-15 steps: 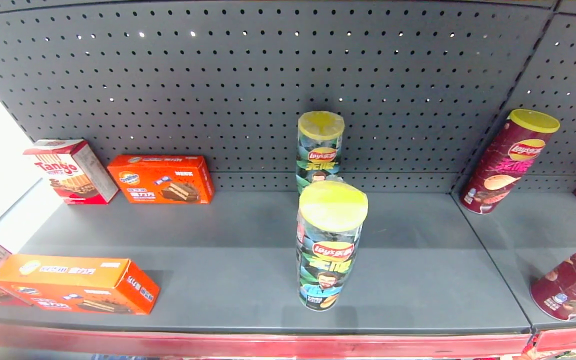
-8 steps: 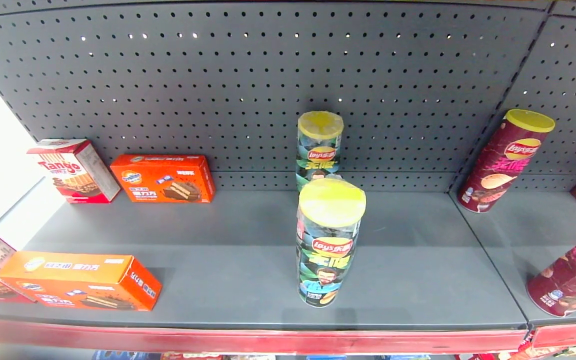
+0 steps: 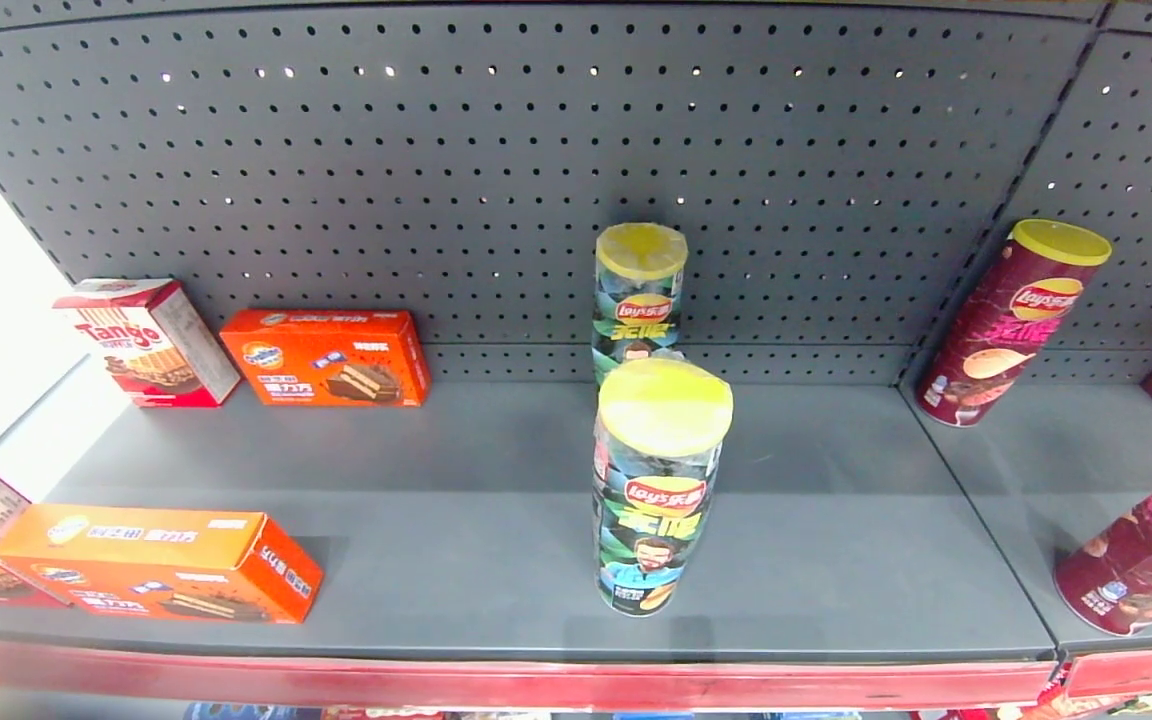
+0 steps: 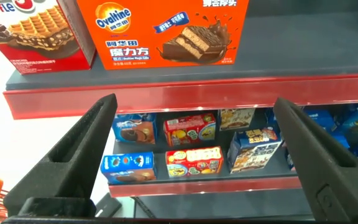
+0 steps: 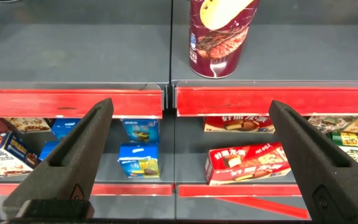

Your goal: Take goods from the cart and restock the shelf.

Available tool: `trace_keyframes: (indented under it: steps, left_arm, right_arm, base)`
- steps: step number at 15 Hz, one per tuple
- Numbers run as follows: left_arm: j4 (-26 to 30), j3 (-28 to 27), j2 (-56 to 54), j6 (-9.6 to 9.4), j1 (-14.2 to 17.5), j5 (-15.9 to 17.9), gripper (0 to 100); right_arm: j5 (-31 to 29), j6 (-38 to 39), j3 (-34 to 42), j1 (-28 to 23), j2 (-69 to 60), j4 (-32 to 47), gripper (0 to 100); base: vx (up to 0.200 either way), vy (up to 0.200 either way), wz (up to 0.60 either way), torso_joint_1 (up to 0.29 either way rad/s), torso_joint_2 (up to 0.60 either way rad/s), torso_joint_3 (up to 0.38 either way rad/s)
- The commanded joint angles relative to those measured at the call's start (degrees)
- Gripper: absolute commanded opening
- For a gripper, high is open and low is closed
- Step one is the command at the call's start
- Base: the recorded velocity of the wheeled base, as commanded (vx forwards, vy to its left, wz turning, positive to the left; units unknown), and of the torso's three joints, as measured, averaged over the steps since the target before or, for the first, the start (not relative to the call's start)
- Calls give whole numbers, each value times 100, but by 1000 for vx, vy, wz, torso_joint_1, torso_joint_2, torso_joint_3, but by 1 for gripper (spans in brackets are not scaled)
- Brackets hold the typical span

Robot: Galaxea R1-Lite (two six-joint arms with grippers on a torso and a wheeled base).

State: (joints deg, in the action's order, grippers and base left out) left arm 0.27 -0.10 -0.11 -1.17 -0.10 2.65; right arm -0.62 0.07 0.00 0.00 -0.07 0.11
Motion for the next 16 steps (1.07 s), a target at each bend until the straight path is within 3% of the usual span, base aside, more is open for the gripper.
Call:
trace_keyframes:
  steps: [1,16]
  left_arm:
    - [0,1,11,3,1,-1,100]
    - [0,1,11,3,1,-1,100]
  right_arm:
    - [1,1,0,0,7,-2,100]
    - [-8,10,0,0,7,-2,100]
  base:
    - [0,0,0,0,0,0]
    - [0,0,0,0,0,0]
